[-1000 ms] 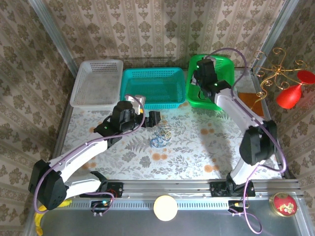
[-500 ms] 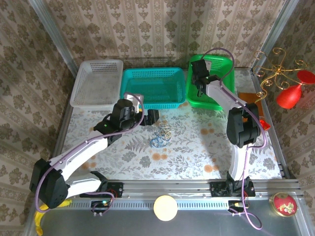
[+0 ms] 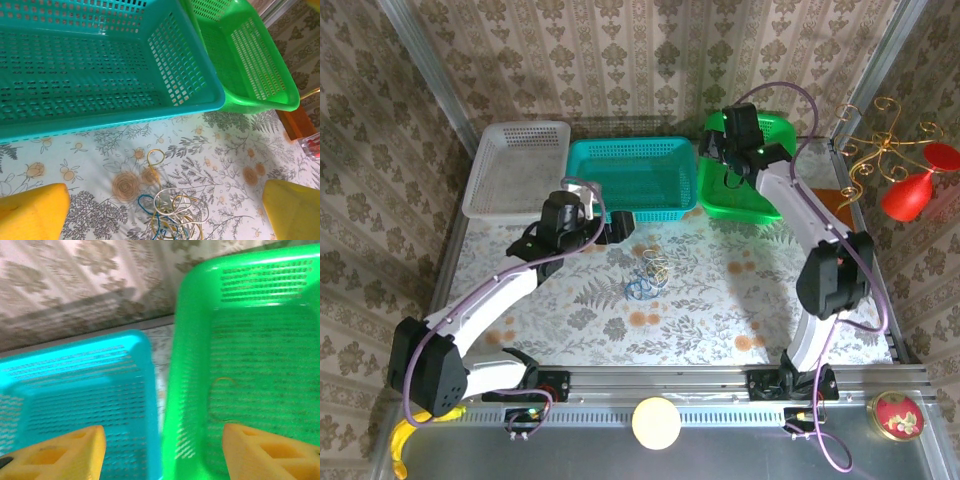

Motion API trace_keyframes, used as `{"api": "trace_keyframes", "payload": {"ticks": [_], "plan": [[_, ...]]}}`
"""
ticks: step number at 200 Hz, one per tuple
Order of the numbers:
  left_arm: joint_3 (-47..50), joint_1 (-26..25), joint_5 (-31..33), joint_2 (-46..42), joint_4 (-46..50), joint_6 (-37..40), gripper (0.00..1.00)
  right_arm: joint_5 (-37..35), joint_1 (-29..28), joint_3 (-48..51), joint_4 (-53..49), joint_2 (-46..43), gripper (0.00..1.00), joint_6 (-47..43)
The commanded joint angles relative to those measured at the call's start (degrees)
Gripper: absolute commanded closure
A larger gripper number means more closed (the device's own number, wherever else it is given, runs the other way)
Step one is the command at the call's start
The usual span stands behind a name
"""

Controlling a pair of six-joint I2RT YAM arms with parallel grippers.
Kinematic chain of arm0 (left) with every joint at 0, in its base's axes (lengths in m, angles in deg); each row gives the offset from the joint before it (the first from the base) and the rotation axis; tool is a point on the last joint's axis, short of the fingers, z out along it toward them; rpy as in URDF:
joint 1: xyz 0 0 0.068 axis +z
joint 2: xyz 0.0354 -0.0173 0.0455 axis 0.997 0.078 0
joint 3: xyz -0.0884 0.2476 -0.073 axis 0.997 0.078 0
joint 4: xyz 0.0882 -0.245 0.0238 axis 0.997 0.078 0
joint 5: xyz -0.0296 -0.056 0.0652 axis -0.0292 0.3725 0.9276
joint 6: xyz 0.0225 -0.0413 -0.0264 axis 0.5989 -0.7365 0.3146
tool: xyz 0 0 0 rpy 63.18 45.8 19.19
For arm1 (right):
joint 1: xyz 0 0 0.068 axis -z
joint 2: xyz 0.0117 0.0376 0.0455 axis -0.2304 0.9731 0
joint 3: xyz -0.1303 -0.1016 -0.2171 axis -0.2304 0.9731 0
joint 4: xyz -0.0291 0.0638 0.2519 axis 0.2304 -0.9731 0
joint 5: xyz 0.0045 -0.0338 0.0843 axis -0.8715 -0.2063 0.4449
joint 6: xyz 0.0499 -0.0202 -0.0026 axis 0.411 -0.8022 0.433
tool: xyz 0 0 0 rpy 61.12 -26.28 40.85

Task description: Untangle the cables

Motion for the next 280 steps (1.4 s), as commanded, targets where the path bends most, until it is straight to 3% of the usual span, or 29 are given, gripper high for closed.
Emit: {"api": "trace_keyframes", "payload": {"ticks": [1, 58, 117, 196, 230, 280], "plan": [[-1.1, 1.0, -1.9, 0.4, 2.3, -1.5, 0.00, 5.5, -2.8, 5.0, -0.1, -5.0, 0.35, 3.8], [1.1, 1.8, -5.0, 2.2, 4.0, -3.2, 0.00, 8.8, -12.1, 19.0, 1.3, -11.4, 0.35, 5.2], [5.5, 2.2, -3.2, 2.3, 1.3, -7.8, 0.00, 13.1, -15.7, 29.7, 3.4, -12.1, 0.37, 4.7], [10.2, 5.4, -1.5, 0.2, -0.8, -13.6, 0.00, 12.2, -22.6, 26.6, -1.7, -6.4, 0.46, -2.1], [10.6, 10.1, -2.9, -1.7, -0.8, -14.1, 0.00, 10.4, -25.7, 23.7, -3.6, -3.3, 0.48, -4.4], [10.5, 12.9, -5.1, -1.7, -1.4, -13.7, 0.00, 6.0, -29.0, 20.4, -7.1, 0.6, 0.51, -6.7]]}}
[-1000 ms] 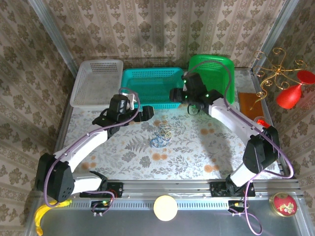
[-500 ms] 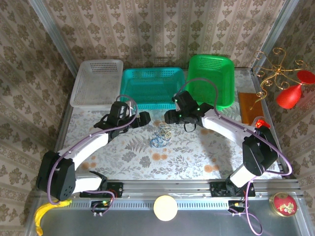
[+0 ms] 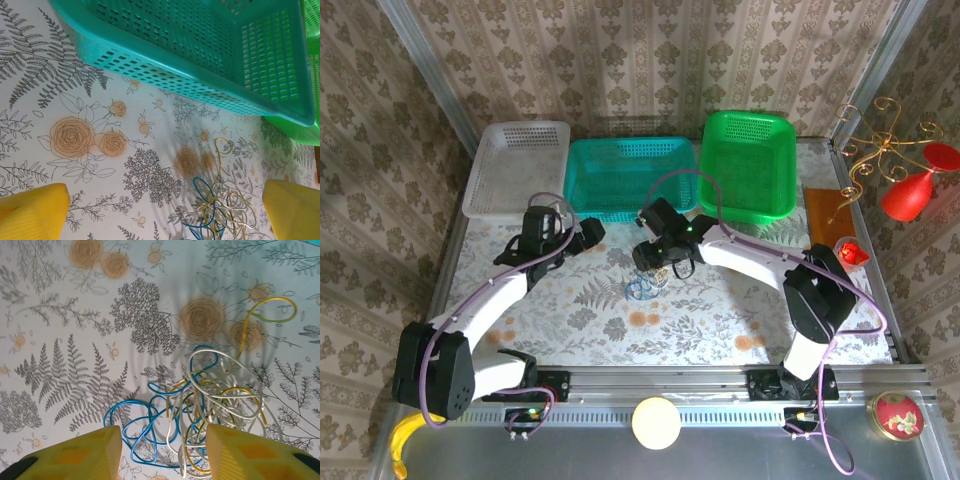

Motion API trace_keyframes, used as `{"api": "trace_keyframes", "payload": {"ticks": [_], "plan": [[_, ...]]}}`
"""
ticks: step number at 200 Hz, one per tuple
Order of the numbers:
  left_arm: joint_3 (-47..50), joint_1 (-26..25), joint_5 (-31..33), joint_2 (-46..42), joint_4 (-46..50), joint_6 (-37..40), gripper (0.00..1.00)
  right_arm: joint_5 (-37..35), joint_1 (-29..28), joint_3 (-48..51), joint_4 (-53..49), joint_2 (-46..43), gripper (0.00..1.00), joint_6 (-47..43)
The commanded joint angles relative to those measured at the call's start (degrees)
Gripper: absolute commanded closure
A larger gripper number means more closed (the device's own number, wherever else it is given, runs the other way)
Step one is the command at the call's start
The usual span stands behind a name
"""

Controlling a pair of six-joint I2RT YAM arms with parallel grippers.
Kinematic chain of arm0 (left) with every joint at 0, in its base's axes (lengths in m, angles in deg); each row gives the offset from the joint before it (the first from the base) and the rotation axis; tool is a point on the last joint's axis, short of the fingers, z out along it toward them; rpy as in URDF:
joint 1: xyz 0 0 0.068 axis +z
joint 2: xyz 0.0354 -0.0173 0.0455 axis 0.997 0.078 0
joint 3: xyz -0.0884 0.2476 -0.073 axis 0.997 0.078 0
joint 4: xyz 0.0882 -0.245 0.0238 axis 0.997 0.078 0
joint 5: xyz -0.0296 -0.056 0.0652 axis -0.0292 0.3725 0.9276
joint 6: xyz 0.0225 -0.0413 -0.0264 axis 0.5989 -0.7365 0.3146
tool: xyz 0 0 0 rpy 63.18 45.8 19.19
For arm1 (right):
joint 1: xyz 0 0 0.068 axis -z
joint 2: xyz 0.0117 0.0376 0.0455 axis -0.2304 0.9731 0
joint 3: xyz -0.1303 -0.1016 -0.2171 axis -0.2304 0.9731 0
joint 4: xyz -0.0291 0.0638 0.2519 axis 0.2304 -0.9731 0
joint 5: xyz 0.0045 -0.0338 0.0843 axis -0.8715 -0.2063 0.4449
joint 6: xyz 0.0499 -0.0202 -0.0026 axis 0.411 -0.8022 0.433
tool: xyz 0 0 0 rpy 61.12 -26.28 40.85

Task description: Untangle the cables

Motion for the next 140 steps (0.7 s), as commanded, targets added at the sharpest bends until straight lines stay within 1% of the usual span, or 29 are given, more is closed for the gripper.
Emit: {"api": "trace_keyframes", "payload": {"ticks": [1, 36, 58, 109, 125, 140], "plan": [[0.0, 0.8, -1.9, -0.7, -1.0, -0.7, 0.00, -3.7, -1.2, -2.5, -4.4, 2.0, 0.51, -2.4], [-0.3, 1.3, -3.1, 0.1, -2.0, -0.7, 0.00, -7.5, -1.6, -4.9, -5.5, 4.7, 0.53, -2.8], [-0.5, 1.4, -3.8, 0.6, -2.5, -0.4, 0.00, -8.3, -1.7, -6.4, -5.8, 6.8, 0.54, -3.1], [-0.9, 1.7, -4.6, 0.8, -2.7, 0.0, 0.00, -10.6, -1.7, -8.8, -5.8, 11.4, 0.61, -3.2], [-0.9, 1.7, -5.0, 1.0, -2.9, 0.1, 0.00, -11.0, -1.7, -9.3, -6.0, 12.0, 0.66, -3.2], [-1.1, 1.7, -5.4, 1.0, -3.1, 0.3, 0.00, -11.4, -1.6, -9.6, -6.4, 11.8, 0.76, -3.1]]}}
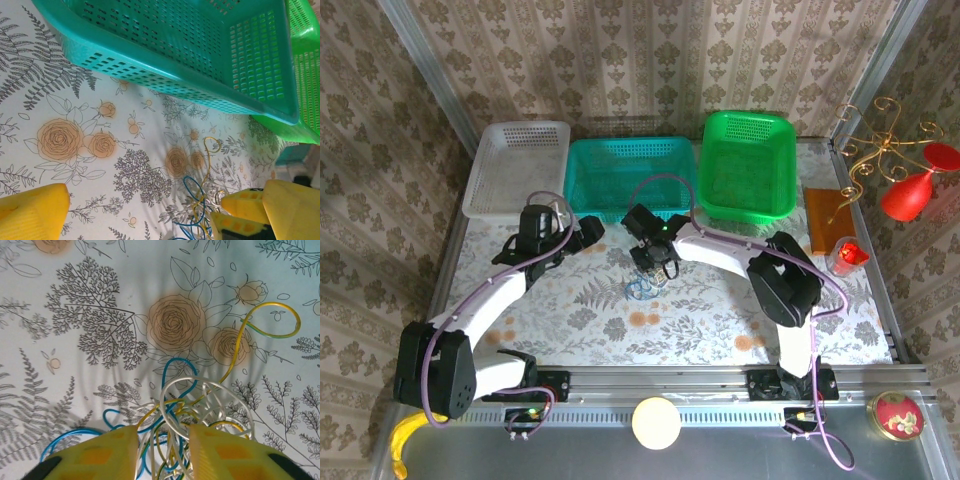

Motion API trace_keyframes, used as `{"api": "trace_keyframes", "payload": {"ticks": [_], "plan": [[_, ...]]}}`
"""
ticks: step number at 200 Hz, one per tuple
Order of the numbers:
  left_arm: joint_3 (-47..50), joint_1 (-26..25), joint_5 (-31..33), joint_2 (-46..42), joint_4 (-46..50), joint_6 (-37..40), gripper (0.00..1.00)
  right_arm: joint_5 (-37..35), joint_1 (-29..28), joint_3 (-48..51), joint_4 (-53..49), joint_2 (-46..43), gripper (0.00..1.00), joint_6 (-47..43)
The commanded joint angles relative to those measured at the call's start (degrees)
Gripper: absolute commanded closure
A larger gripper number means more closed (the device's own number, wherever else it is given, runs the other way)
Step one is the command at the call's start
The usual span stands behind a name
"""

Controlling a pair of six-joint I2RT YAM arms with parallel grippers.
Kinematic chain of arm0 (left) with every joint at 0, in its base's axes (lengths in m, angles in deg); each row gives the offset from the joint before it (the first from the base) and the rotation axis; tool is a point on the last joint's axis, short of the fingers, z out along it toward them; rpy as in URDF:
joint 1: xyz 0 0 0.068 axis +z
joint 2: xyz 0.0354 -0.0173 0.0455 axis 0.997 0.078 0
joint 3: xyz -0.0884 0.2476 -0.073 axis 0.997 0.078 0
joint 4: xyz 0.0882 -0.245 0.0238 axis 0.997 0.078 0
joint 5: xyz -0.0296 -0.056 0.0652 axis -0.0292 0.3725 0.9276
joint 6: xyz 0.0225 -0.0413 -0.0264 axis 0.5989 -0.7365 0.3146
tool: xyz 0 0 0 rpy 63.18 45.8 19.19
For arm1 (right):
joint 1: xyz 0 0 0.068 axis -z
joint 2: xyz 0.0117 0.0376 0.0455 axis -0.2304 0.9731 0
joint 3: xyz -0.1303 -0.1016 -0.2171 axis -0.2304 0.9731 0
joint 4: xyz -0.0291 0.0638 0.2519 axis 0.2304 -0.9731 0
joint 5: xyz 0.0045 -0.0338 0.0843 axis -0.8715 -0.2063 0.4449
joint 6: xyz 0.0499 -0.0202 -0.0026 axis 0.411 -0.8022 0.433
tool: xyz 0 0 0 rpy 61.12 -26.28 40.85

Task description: Untangle the cables

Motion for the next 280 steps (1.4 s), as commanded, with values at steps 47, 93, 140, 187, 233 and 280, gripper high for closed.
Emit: {"api": "trace_keyframes", "payload": {"ticks": [47, 93, 140, 187, 233, 280], "plan": [[-0.8, 0.5, -2.0, 0.6, -1.4, 0.9, 0.00, -2.5, 0.1, -0.1, -1.8, -5.3, 1.00, 0.8], [-0.3, 0.4, -3.7, 1.3, -1.5, 2.0, 0.00, -0.3, 2.1, 5.9, 0.9, -13.1, 1.00, 3.7], [0.9, -1.2, -4.2, 2.6, -1.9, 1.4, 0.00, 4.4, 2.1, 11.2, 4.9, -15.1, 0.69, 5.3], [1.0, -3.1, -2.3, 4.0, -2.0, 0.3, 0.00, 5.8, -0.7, 10.6, 6.1, -11.3, 0.64, 4.9], [0.9, -5.0, -1.2, 5.7, -1.6, 0.6, 0.00, 0.3, 0.1, 11.1, 7.0, -5.9, 0.63, 4.8], [-0.3, -7.2, -0.6, 6.9, 1.2, 2.6, 0.00, -2.2, 6.8, 21.4, 11.1, -10.0, 0.70, 8.4]]}}
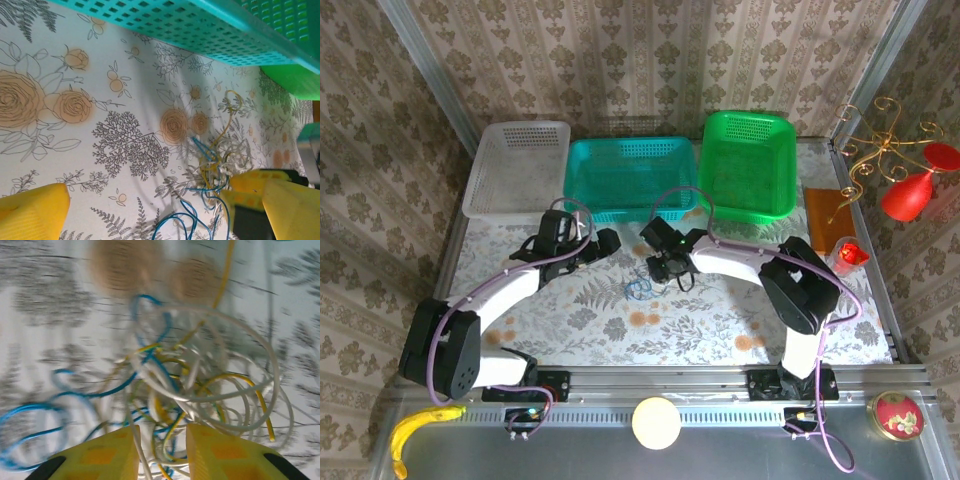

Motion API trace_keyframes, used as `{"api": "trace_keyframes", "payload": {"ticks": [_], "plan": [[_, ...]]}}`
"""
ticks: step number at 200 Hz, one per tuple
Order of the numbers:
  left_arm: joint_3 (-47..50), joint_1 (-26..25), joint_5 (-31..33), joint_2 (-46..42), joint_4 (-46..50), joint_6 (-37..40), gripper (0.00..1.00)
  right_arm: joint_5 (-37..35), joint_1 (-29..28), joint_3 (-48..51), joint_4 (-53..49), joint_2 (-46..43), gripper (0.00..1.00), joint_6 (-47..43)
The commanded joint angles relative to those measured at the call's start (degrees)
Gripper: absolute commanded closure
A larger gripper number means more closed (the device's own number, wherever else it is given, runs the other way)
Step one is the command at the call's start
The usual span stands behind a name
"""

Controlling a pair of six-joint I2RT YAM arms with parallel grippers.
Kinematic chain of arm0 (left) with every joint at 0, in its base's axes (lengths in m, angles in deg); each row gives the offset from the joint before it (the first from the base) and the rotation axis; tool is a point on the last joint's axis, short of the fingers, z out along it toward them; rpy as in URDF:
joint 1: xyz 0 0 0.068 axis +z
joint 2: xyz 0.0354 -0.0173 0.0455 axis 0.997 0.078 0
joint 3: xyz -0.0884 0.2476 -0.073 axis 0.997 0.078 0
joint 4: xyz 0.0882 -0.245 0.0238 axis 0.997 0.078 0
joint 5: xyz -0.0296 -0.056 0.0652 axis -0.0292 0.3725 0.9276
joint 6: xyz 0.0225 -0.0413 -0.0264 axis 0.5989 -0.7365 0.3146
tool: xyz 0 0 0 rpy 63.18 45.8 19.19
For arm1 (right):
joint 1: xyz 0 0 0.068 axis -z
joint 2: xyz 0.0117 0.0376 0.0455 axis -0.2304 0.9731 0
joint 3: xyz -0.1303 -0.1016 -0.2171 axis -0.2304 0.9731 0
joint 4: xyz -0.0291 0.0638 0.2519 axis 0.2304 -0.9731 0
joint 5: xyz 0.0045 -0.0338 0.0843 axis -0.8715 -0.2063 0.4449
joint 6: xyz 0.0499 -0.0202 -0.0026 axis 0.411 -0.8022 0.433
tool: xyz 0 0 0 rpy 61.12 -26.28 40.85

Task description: Untangle the cables

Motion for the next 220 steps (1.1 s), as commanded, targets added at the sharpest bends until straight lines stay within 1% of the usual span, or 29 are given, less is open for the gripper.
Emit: {"api": "trace_keyframes", "payload": {"ticks": [1, 11, 13, 17, 48, 72, 100, 119, 138, 140, 144, 169, 220], "plan": [[-0.9, -0.9, 0.8, 0.7, 2.2, 2.0, 0.00, -3.1, 3.7, 5.4, 1.6, -3.5, 0.70, 2.9], [-1.2, -0.9, 0.9, 1.1, 2.5, 2.4, 0.00, -1.9, 4.9, 7.3, 2.3, -5.0, 0.70, 3.2], [-1.3, -2.2, 0.9, 1.2, 2.6, 2.5, 0.00, -1.7, 5.1, 7.4, 2.5, -5.3, 0.70, 3.2], [-1.5, -2.7, 0.9, 1.3, 2.7, 2.6, 0.00, -1.3, 5.4, 8.0, 2.5, -5.9, 0.70, 3.3], [-2.6, -4.2, 1.1, 2.8, 3.3, 3.3, 0.00, 1.8, 5.6, 9.7, 1.7, -11.3, 0.68, 3.2], [-3.1, -4.9, 1.2, 3.8, 3.3, 3.5, 0.00, 5.7, 5.5, 9.5, 1.2, -15.2, 0.64, 3.3], [-2.6, -4.8, 2.9, 2.9, 2.7, 2.3, 0.00, 10.0, 4.3, 7.9, 0.8, -16.6, 0.57, 2.9], [-1.6, -3.4, 3.0, 1.5, 0.9, 0.4, 0.00, 13.7, 3.1, 5.9, 1.4, -14.7, 0.54, 2.8], [-1.0, -1.6, 2.3, 0.3, -0.5, -1.3, 0.00, 15.7, 1.5, 3.6, 2.3, -11.4, 0.52, 2.9], [-1.0, -0.3, 2.1, 0.2, -0.5, -1.4, 0.00, 15.9, 1.3, 3.3, 2.3, -11.0, 0.52, 2.9], [-1.0, 0.5, 1.9, -0.1, -0.6, -1.6, 0.00, 16.4, 1.0, 2.8, 2.4, -10.2, 0.52, 3.0], [-2.1, 3.3, 0.7, -1.3, 0.1, -1.6, 0.00, 17.6, -1.0, 0.2, 2.8, -5.9, 0.52, 2.7], [-3.9, 4.6, -0.7, -3.3, 1.3, -1.5, 0.00, 17.7, -1.9, -0.3, 3.9, -0.5, 0.54, 2.9]]}}
